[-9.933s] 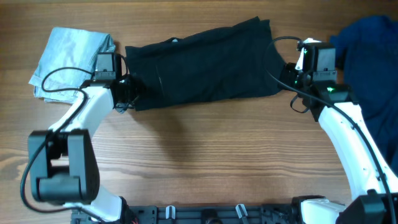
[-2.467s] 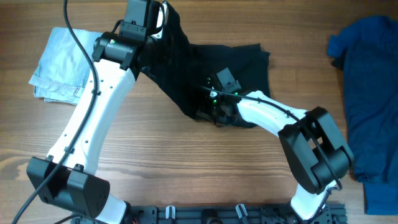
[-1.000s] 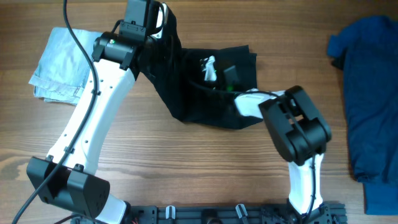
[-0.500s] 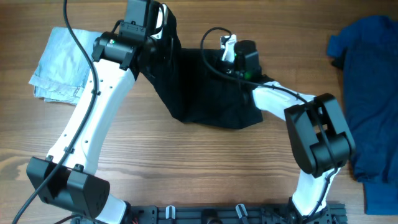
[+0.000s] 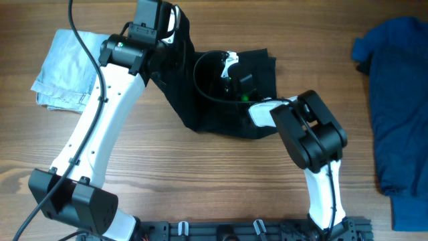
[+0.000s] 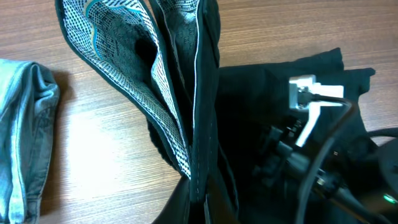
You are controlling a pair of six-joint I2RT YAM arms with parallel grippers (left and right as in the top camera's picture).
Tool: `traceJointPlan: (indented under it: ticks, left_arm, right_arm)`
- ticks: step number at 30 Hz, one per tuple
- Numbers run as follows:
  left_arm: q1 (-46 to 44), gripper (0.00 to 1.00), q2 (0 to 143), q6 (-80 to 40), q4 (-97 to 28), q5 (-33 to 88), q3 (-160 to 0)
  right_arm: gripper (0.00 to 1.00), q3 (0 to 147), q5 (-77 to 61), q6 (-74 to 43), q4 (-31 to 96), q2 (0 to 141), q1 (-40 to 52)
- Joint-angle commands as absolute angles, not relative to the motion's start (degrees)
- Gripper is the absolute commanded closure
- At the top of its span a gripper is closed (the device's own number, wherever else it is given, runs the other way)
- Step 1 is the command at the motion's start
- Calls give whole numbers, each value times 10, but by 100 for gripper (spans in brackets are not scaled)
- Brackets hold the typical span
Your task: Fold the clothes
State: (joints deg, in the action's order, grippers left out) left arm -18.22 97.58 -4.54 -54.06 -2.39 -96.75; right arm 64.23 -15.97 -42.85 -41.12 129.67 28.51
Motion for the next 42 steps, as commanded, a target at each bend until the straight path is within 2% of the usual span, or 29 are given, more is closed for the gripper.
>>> traceJointPlan:
  ticks: [1,5,9,18,23,29,34,39,42]
  left_arm:
    - [-183,96,964,-39,-543,-10,-983]
    - [-183,96,964,-39,-549,-10,-983]
    - [-183,96,964,-39,-550,-10,-983]
    - [-183,96,964,-39,-552,-10,-983]
    - [-183,96,964,-39,-552,-10,-983]
    - [-183,96,964,-39,-551,-9,-983]
    - [-183,96,964,-72,-551,-9,-983]
    - [-205,96,964,-79,-551,-7,-983]
    - [-230,96,964,-79,-549,-7,-983]
  right_arm:
    - [96,688,-190,-418,-412,1338,285]
    - [96,719,-211,-386,-379,1336,285]
    - [96,765,-206,-357,-288,1336,286]
    - [96,768,-166,-347,-272,1337,290]
    - [96,768,-251,-324,-257,1285,270]
    - [96,768,-261,-250,-24,1123,205]
    - [96,768,-161,-166,205,1000,143]
    - [96,767,-81,-121,351,963,79]
    - [96,754,-36,-117,385,976,58]
